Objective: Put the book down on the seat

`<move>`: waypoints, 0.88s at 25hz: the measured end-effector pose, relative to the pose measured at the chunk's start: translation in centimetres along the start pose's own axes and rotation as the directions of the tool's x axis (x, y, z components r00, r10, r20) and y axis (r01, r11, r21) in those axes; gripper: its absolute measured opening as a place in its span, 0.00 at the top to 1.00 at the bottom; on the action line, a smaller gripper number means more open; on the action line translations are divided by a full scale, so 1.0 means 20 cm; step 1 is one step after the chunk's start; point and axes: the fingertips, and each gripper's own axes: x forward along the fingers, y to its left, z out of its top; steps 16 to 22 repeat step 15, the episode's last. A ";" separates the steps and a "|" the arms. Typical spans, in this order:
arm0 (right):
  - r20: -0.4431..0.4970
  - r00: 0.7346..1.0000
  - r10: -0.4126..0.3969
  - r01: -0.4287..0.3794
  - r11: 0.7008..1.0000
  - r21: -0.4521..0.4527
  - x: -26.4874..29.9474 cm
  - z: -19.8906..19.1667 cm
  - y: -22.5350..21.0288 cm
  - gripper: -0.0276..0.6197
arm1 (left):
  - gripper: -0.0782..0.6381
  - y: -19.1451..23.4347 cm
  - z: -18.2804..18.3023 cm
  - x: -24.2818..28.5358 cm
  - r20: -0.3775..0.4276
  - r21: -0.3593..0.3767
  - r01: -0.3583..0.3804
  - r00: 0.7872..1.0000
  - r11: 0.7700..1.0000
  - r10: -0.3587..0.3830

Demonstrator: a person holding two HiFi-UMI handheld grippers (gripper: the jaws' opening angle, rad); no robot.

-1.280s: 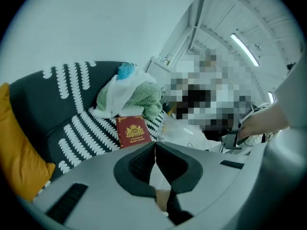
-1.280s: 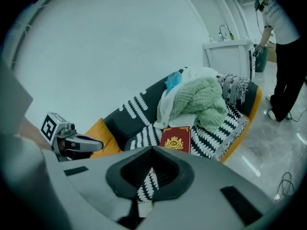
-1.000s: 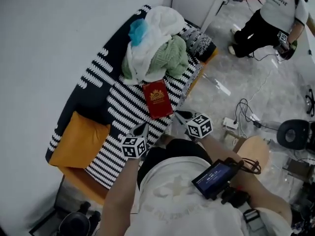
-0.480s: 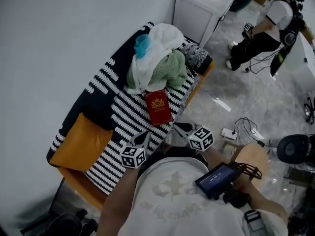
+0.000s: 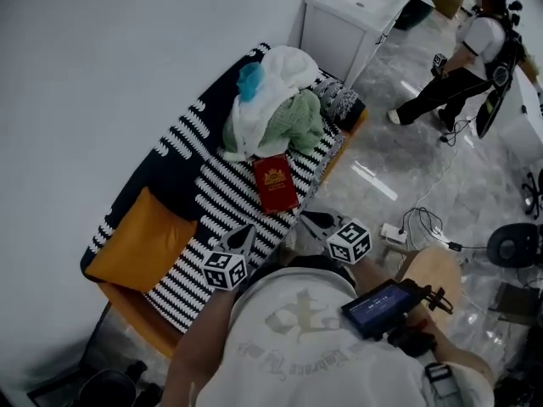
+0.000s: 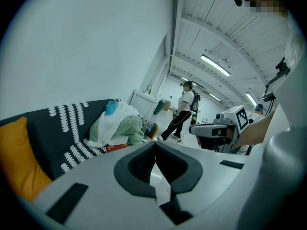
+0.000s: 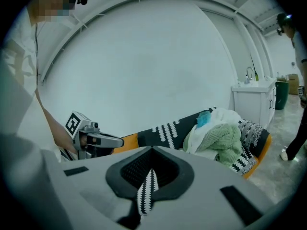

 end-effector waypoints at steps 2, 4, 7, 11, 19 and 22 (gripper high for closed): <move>-0.002 1.000 -0.004 0.004 1.000 -0.004 0.00 -0.01 0.02 0.93 | 0.87 0.00 0.00 -0.01 0.003 0.004 0.003 1.000 1.000 -0.003; 0.002 1.000 -0.008 0.008 1.000 -0.007 0.00 -0.01 0.03 0.93 | 0.87 0.00 0.00 -0.02 0.006 0.010 0.006 1.000 1.000 -0.006; 0.006 1.000 -0.012 0.012 1.000 -0.009 0.00 -0.01 0.05 0.93 | 0.87 -0.01 -0.01 -0.02 0.007 0.009 0.012 1.000 1.000 -0.013; 0.003 1.000 -0.015 0.015 1.000 -0.011 0.02 -0.01 0.06 0.93 | 0.87 0.01 -0.01 -0.02 0.006 0.003 0.019 1.000 1.000 -0.019; 0.003 1.000 -0.019 0.019 1.000 -0.014 0.04 0.01 0.07 0.93 | 0.87 0.04 0.00 -0.03 0.007 0.000 0.018 1.000 1.000 -0.018; 0.003 1.000 -0.019 0.019 1.000 -0.014 0.04 0.01 0.07 0.93 | 0.87 0.04 0.00 -0.03 0.007 0.000 0.018 1.000 1.000 -0.018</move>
